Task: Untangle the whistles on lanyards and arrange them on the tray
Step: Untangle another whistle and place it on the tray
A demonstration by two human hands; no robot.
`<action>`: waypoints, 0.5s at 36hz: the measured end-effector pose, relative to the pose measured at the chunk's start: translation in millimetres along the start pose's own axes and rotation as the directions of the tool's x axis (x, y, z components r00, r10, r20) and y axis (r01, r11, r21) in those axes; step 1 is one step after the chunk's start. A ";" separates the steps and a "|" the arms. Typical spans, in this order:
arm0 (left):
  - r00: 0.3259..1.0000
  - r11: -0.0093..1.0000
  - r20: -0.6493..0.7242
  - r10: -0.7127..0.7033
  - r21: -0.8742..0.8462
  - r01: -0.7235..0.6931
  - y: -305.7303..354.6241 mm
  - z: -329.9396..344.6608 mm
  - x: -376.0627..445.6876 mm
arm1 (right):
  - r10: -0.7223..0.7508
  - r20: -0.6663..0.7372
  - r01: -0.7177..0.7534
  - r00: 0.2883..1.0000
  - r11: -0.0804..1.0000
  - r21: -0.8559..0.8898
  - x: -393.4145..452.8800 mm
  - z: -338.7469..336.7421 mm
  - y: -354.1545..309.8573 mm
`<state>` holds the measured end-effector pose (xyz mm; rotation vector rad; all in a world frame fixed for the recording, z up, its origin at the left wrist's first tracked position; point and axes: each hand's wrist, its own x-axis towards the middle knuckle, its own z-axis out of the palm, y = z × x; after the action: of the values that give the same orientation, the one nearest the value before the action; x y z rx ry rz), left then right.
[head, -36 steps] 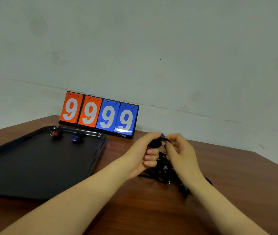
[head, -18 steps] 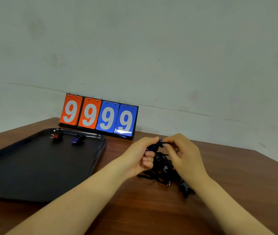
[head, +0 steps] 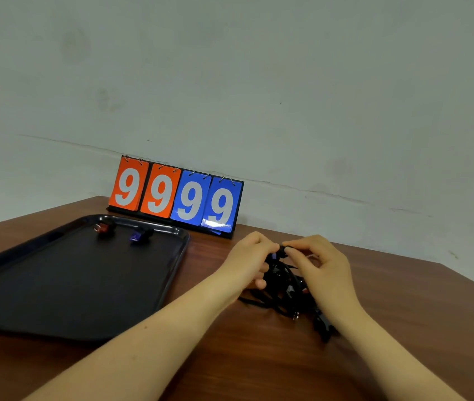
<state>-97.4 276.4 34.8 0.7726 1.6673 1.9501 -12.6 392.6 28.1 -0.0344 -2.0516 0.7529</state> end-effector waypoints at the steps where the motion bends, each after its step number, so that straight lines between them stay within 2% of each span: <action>1: 1.000 0.999 -0.011 0.025 0.037 -0.024 -0.2 -1.3 0.3 | 0.082 0.029 -0.083 0.996 0.994 0.065 0.5 0.7 -2.0; 6: 0.994 0.974 -0.011 0.111 0.198 -0.107 -1.0 -6.8 -0.6 | 0.314 0.185 -0.359 0.931 0.879 0.314 1.4 1.0 -2.5; 10: 0.990 0.956 -0.006 0.144 0.259 -0.138 -0.5 -9.3 0.3 | 0.336 0.295 -0.441 0.895 0.772 0.458 1.9 0.4 -0.8; 13: 0.990 0.962 -0.020 0.140 0.237 -0.132 1.8 -8.3 -1.3 | 0.337 0.377 -0.502 0.863 0.665 0.553 3.5 -0.8 -2.6; 18: 0.997 0.996 -0.053 0.058 0.068 -0.055 4.6 -0.6 -5.1 | 0.386 0.483 -0.617 0.786 0.434 0.656 5.4 -0.8 -6.3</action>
<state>-94.0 271.9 38.7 0.8063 1.7689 1.9791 -13.4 389.5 35.9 -0.0546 -1.7403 2.1414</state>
